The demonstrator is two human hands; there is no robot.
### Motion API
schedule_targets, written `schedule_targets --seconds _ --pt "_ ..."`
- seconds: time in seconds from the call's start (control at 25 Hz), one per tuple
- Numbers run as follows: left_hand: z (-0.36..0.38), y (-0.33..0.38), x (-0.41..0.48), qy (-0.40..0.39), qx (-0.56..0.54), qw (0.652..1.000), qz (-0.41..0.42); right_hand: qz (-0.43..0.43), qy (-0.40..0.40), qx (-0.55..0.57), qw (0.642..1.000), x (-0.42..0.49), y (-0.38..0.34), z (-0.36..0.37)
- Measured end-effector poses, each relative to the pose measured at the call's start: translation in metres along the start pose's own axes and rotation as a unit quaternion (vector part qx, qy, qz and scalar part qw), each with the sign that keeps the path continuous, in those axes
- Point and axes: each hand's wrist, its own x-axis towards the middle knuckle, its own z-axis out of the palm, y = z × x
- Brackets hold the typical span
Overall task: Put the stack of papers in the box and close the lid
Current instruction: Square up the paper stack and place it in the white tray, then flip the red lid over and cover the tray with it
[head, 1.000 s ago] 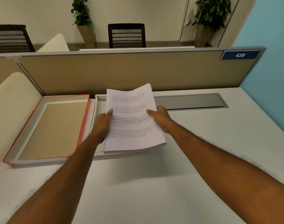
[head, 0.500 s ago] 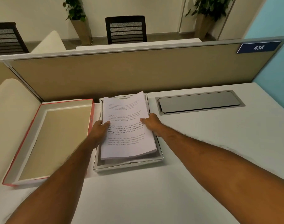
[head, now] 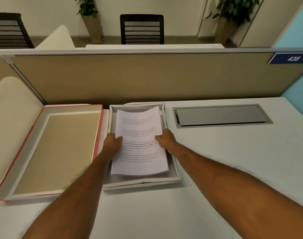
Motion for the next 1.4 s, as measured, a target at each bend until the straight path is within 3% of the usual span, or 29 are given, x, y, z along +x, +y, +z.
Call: schedule_targets --seconds 0.28,0.64,0.88,1.08,1.4 --pt "0.006 -0.006 -0.009 0.046 0.021 0.999 0.012 -0.005 -0.014 -0.024 1.0 -0.005 -0.005 0.001" --pt "0.012 -0.012 -0.032 0.036 0.058 0.997 0.035 -0.054 -0.011 -0.073 0.996 -0.026 -0.002 0.012" --pt "0.005 -0.013 -0.062 0.03 0.126 0.978 0.165 -0.171 0.066 -0.22 0.958 -0.052 0.008 0.002" --pt "-0.014 -0.026 -0.091 0.043 0.216 0.95 0.221 -0.224 0.05 -0.277 0.933 -0.084 0.015 0.002" --pt "-0.062 -0.093 -0.127 0.075 0.328 0.927 0.166 -0.259 -0.025 -0.317 0.912 -0.137 0.026 0.057"
